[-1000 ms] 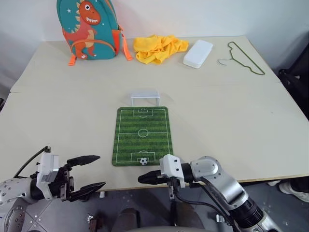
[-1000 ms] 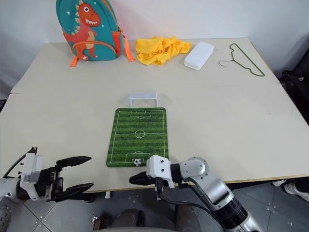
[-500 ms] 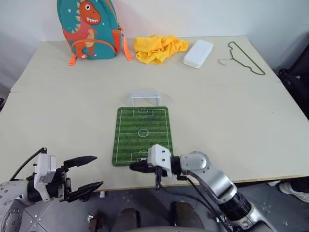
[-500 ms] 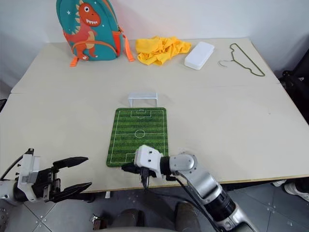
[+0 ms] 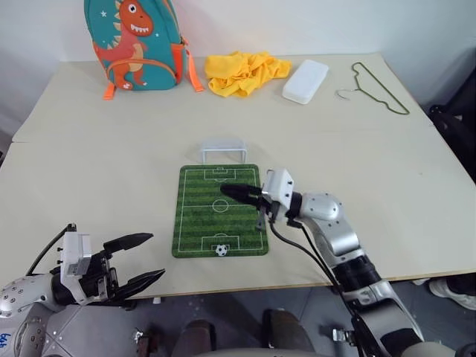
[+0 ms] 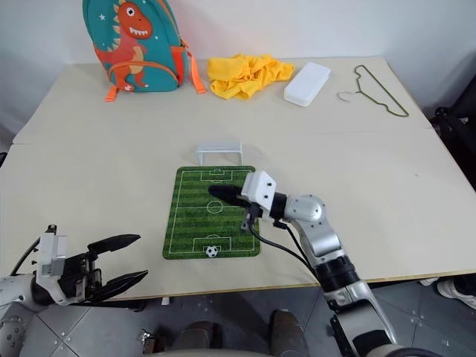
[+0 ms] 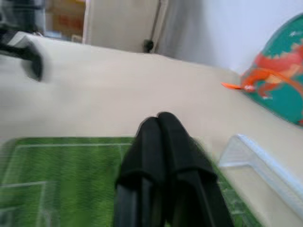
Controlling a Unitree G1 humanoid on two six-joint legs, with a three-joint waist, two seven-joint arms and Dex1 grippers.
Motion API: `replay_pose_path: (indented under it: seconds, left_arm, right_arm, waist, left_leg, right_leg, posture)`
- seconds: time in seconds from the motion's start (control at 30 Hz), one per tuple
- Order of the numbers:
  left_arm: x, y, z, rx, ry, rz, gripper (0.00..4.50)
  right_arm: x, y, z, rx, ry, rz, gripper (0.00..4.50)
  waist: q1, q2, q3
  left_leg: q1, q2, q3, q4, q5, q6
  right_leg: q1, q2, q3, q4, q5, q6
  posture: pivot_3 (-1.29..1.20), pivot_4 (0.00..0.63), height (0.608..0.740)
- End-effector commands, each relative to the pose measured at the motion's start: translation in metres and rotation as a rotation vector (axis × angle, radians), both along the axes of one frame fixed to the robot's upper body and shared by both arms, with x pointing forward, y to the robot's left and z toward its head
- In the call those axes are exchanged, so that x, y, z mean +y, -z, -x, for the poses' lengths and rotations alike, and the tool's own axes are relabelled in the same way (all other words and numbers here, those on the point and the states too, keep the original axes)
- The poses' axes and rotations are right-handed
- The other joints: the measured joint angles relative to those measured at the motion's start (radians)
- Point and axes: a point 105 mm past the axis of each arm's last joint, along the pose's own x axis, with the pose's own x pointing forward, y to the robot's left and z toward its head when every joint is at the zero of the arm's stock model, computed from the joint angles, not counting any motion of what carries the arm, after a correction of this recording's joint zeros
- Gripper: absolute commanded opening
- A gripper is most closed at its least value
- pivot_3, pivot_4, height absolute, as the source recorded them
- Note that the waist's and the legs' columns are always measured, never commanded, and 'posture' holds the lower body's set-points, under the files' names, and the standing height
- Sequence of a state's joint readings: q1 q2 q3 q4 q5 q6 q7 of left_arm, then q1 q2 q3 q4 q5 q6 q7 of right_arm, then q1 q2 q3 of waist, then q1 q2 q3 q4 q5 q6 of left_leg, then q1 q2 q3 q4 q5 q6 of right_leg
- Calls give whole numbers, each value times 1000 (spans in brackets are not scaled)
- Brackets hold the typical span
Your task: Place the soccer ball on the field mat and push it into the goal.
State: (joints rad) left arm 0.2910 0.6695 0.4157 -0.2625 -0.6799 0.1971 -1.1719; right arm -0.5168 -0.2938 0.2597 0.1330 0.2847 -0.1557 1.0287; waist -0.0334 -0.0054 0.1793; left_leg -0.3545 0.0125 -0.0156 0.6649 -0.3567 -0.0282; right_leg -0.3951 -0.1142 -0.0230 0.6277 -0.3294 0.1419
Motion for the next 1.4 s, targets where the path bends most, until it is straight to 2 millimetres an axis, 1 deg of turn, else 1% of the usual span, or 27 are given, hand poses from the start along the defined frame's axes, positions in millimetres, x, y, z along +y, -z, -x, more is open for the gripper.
replay_pose_path:
  seconds: [0.03,0.07,0.13,0.2,0.3,0.4,0.47,0.57,0.63,0.73,0.83,0.87,0.93,1.0,1.07,1.13,1.2,1.3,1.4]
  left_arm:
    - [0,-1,1,-12,4,6,4500]
    - [0,-1,2,-12,4,6,4500]
    - [1,-1,4,-8,11,0,4500]
    - [2,1,6,-2,21,-11,4500]
    - [3,2,6,1,25,-22,4500]
    - [3,2,6,2,29,-22,4500]
    - [3,2,6,2,32,-22,4500]
    - [3,2,6,3,35,-22,4500]
    - [3,2,6,2,35,-22,4500]
    - [2,2,5,0,34,-22,4500]
    - [2,2,5,-4,30,-22,4500]
    - [2,1,5,-8,25,-20,4500]
    - [3,0,5,-14,14,-17,4500]
    - [4,0,5,-17,3,-16,4500]
    - [5,0,5,-17,-4,-14,4500]
    - [8,-1,2,-21,-36,-3,4500]
    - [11,-1,-1,-18,-66,6,4500]
    - [13,0,-8,-21,-102,-1,4500]
    - [15,1,-14,-49,-140,-40,4500]
  right_arm:
    - [2,20,44,130,-228,87,16]
    - [2,24,49,168,-243,106,16]
    - [4,46,71,238,-315,223,16]
    - [4,58,87,287,-352,292,16]
    - [5,66,95,318,-332,327,16]
    - [8,72,94,326,-277,334,16]
    - [8,72,91,319,-246,334,16]
    - [14,72,78,299,-173,321,16]
    - [16,73,74,290,-161,321,16]
    - [22,71,62,258,-125,318,16]
    - [30,57,31,188,9,258,16]
    - [31,46,16,170,79,208,16]
    - [27,30,-6,107,200,155,16]
    - [22,23,-16,75,250,132,16]
    - [18,19,-20,69,276,104,16]
    - [15,16,-17,76,270,81,16]
    - [15,18,-11,90,245,77,16]
    - [13,23,-8,101,240,94,16]
    - [7,27,-6,112,232,99,16]
  waist:
    - [3,0,0]
    - [4,0,0]
    - [3,0,0]
    - [3,0,0]
    - [5,0,0]
    - [6,0,0]
    - [6,0,0]
    - [5,0,0]
    - [4,0,0]
    - [4,0,0]
    - [3,0,0]
    - [2,0,0]
    - [1,0,0]
    - [2,0,0]
    - [5,-1,0]
    - [5,-1,0]
    - [3,-1,0]
    - [1,-1,0]
    - [0,-1,0]
  left_leg:
    - [0,0,0,0,0,0]
    - [0,0,0,0,-1,1]
    - [0,0,0,1,-1,1]
    - [0,0,1,2,-1,0]
    - [1,0,1,2,0,0]
    - [1,0,1,3,1,-1]
    - [1,0,1,3,1,-1]
    - [1,0,1,3,1,-1]
    - [1,0,1,3,1,-1]
    - [1,0,1,2,1,-1]
    - [1,0,1,3,1,-1]
    - [1,0,1,3,1,-2]
    - [1,0,1,3,2,-3]
    - [1,0,1,3,2,-3]
    - [1,0,0,2,2,-3]
    - [0,0,-1,1,1,-2]
    - [0,0,0,0,0,-2]
    - [-1,-1,0,0,0,-1]
    - [-1,0,2,1,0,-1]
  right_leg:
    - [0,0,0,0,0,0]
    - [0,0,-1,-1,0,0]
    - [1,0,-1,-1,0,0]
    - [1,0,-1,-2,0,0]
    - [1,0,0,-3,0,0]
    - [1,0,0,-3,0,-2]
    - [1,0,0,-3,0,-2]
    - [1,0,0,-3,0,-2]
    - [1,0,0,-3,0,-2]
    - [0,0,0,-3,0,-2]
    - [0,0,0,-3,0,-2]
    - [0,0,0,-2,0,-2]
    - [-1,0,0,-1,0,-2]
    - [-2,0,0,0,0,-2]
    - [-1,0,-1,0,0,-3]
    - [-1,0,-1,0,0,-2]
    - [-1,0,-1,0,1,-2]
    - [-1,0,-2,0,1,-2]
    - [-1,0,-2,0,1,-2]
  posture:
    - [0,150,740]
    - [0,150,740]
    - [0,150,740]
    - [0,150,740]
    - [0,150,740]
    - [0,150,740]
    - [0,150,740]
    - [0,150,740]
    - [0,150,740]
    - [0,150,740]
    - [0,150,740]
    - [0,150,740]
    - [0,150,740]
    - [0,150,740]
    - [0,150,740]
    - [0,150,740]
    - [0,150,740]
    - [0,150,740]
    - [0,150,740]
